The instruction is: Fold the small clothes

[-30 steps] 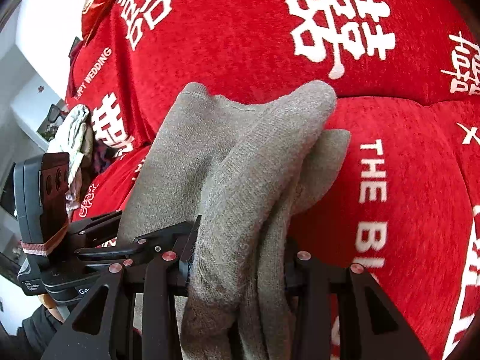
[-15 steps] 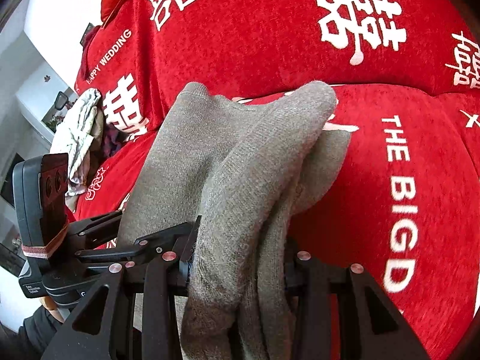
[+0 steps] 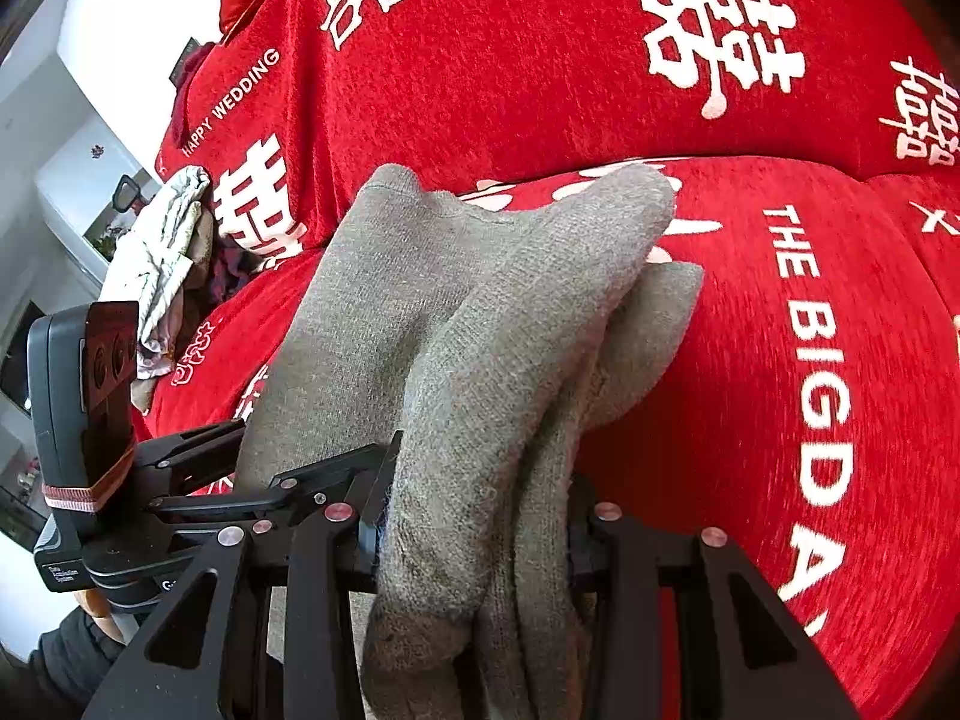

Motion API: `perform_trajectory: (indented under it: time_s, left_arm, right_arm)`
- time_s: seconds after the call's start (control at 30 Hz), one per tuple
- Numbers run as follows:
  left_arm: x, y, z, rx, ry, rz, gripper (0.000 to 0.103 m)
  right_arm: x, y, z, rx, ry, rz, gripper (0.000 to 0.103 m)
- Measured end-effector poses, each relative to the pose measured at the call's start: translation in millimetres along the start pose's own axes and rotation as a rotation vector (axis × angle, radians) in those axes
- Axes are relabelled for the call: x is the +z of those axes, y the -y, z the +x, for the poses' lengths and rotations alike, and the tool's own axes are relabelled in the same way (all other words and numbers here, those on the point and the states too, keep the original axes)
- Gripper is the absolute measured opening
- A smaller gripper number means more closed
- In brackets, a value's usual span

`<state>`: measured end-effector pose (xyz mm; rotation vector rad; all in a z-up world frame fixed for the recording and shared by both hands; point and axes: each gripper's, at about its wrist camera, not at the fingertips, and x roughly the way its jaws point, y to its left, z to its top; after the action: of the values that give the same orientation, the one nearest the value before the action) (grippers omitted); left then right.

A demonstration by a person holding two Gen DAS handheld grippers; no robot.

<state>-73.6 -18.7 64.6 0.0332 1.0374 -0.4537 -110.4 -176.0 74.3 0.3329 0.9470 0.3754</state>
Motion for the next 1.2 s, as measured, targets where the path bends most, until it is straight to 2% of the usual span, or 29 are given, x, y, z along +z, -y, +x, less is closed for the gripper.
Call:
perform_trajectory:
  time_s: [0.3, 0.43, 0.57, 0.63, 0.67, 0.8, 0.97, 1.1, 1.2]
  left_arm:
    - [-16, -9, 10, -0.014, -0.016, -0.027, 0.048]
    - [-18, -11, 11, -0.016, -0.015, -0.031, 0.052]
    - [-21, -12, 10, 0.029, -0.003, -0.027, 0.074]
    - [-23, -13, 9, 0.052, 0.005, -0.024, 0.082]
    - [-24, -14, 8, 0.062, 0.006, -0.025, 0.083]
    - [-26, -16, -2, 0.089, 0.01, -0.022, 0.083]
    - [-25, -18, -23, 0.146, 0.067, -0.006, 0.083]
    - [-16, -26, -27, 0.199, 0.084, -0.024, 0.083]
    - [-12, -29, -23, 0.222, 0.068, -0.028, 0.083]
  right_arm:
    - [-13, 6, 13, 0.005, -0.024, 0.016, 0.042]
    - [-15, 16, 16, 0.018, -0.033, 0.038, 0.042]
    - [-19, 30, 19, 0.046, -0.046, 0.084, 0.046]
    - [-20, 37, 21, 0.046, -0.054, 0.101, 0.05]
    - [-20, 38, 21, 0.046, -0.057, 0.105, 0.053]
    - [-18, 37, 8, 0.01, -0.039, 0.098, 0.055]
    - [-14, 23, -25, -0.046, 0.049, 0.019, 0.056]
    - [-12, 2, -43, -0.029, 0.096, -0.061, 0.056]
    - [-15, -18, -38, 0.01, 0.074, -0.139, 0.056]
